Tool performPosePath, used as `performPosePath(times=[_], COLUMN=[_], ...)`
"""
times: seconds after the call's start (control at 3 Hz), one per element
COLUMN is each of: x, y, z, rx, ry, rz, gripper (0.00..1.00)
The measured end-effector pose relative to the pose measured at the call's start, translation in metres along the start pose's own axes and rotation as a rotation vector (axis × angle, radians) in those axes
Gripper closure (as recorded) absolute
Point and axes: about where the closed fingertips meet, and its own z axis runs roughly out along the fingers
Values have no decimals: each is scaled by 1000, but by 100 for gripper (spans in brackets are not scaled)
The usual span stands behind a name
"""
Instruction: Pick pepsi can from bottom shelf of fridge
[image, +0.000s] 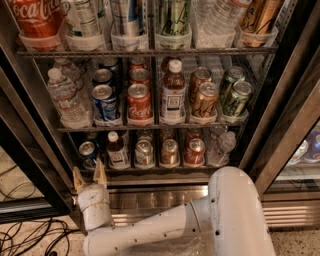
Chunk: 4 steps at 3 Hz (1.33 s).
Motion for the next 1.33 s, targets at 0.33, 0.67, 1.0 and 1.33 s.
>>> performPosePath(times=[0.33, 0.67, 1.0, 1.33], x=[-2, -4, -4, -1], y=[-4, -11, -19, -24], z=[2, 6, 15, 24], rx=[24, 48, 71, 84], ry=[-11, -21, -33, -34], rz=[-8, -23, -42, -53], gripper=[35, 25, 22, 27])
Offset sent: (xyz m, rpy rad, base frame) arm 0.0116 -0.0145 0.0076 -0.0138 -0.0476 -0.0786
